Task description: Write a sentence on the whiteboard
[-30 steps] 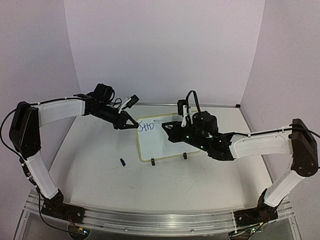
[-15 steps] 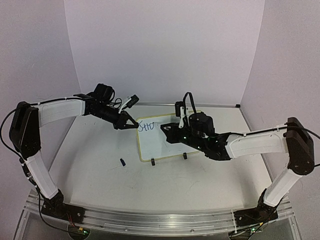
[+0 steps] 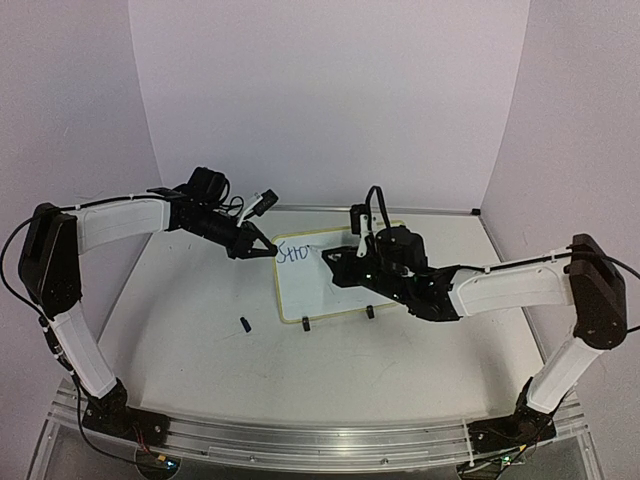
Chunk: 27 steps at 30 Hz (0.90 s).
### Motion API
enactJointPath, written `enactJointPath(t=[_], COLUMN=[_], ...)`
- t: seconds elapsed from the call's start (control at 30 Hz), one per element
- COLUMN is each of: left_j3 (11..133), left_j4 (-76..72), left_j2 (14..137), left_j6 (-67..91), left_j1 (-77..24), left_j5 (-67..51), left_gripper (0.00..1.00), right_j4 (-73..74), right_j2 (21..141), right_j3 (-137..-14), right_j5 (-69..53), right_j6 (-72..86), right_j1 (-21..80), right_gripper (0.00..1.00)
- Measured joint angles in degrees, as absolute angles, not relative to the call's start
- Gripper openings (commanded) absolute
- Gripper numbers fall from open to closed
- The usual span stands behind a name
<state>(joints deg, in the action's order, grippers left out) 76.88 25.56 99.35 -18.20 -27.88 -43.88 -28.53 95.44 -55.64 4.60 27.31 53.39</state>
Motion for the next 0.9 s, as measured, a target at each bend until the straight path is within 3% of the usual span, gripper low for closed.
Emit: enactJointPath(t=[0.9], left_j3=[76.90], left_j4=[25.56], left_j2=[99.27], left_j6=[-18.17], left_j1=[-28.00], left_j5=[-43.51], left_gripper=[0.00], right_j4=[-28.61], right_j2=[95.44], right_j3=[-53.82], right_j5=[4.41], right_j6=[30.12], right_j1=[53.41], right_gripper=[0.00])
